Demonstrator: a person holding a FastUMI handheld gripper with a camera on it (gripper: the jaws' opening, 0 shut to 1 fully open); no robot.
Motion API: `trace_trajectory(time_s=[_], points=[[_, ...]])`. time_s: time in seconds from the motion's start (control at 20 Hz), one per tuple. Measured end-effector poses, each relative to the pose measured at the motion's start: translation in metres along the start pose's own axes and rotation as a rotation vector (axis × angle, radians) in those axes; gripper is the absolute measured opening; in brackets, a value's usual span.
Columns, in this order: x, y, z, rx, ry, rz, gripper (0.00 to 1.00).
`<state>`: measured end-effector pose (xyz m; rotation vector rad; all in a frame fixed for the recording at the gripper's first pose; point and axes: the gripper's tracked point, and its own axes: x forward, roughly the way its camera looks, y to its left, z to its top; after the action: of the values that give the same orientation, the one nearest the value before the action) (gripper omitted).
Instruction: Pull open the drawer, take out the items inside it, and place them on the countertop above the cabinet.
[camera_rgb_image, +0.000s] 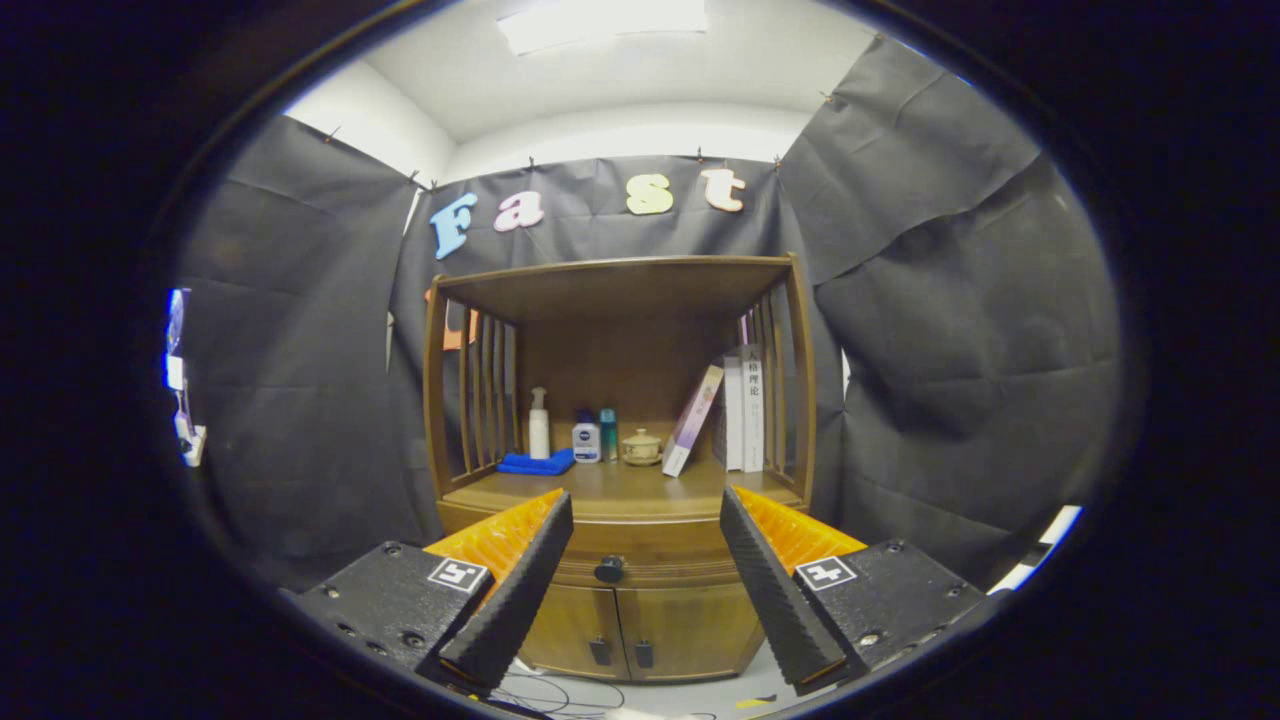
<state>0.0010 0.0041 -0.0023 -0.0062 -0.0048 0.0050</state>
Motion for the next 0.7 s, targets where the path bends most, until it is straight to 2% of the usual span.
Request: trace_trajectory(time_s=[0.4, 0.5, 0.7], points=[[0.015, 0.008, -0.017, 0.033, -0.002, 0.029, 0.97], [0.025, 0.011, -0.033, 0.043, 0.016, 0.045, 0.97], [0.052, 0.004, -0.07, -0.004, 0.052, 0.015, 0.97]])
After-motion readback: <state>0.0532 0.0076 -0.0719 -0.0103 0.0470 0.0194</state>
